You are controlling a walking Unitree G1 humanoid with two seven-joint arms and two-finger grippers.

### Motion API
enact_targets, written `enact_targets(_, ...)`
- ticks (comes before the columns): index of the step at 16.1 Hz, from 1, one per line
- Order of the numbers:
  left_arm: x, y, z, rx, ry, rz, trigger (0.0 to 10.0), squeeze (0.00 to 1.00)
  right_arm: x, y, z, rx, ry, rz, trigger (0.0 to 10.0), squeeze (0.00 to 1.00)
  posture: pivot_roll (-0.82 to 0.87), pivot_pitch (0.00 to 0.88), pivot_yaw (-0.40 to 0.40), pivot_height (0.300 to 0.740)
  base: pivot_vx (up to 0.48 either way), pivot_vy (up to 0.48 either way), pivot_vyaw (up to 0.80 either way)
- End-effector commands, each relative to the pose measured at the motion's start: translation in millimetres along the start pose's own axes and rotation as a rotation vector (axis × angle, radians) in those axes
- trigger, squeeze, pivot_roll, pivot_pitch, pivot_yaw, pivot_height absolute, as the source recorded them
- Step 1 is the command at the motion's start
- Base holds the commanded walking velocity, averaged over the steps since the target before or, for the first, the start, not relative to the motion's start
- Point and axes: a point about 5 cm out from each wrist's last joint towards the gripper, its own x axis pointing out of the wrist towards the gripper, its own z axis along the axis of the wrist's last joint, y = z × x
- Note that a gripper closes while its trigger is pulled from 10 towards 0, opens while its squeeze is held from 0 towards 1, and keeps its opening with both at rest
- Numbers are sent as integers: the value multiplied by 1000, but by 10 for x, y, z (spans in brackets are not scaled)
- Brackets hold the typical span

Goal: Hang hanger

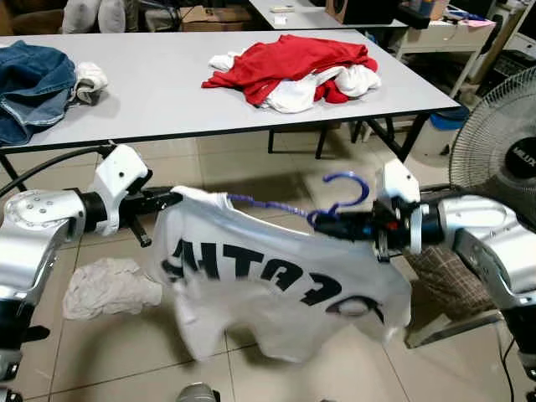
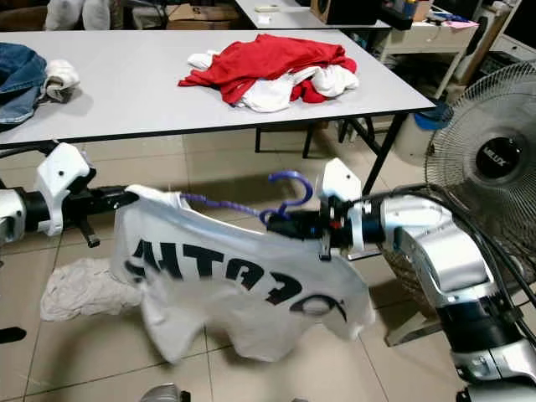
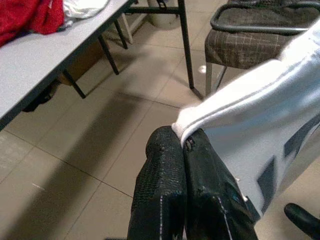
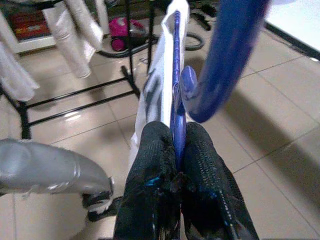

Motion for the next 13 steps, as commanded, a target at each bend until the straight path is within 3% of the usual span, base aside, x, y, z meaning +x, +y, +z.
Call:
enact_targets(1,-27,53,81,51,8,-9,0,0,-9,29,18,-10,6,10,10000,0,25,0,-10,740,0,0,0)
enact_targets(4,-8,47,101,59,31,-96,0,0,32,9,18,-17,-11,-41,10000,0,23,0,-1,740,0,0,0)
enact_targets(9,-48,124,163,71,24,-103,0,0,88,55,-167,-15,134,-22,10000,0,26,0,0,740,0,0,0)
enact_targets(13,-63,155,223,76,-4,-96,0,0,149,49,-112,-21,87,-35,10000,0,31,0,-4,740,0,0,0)
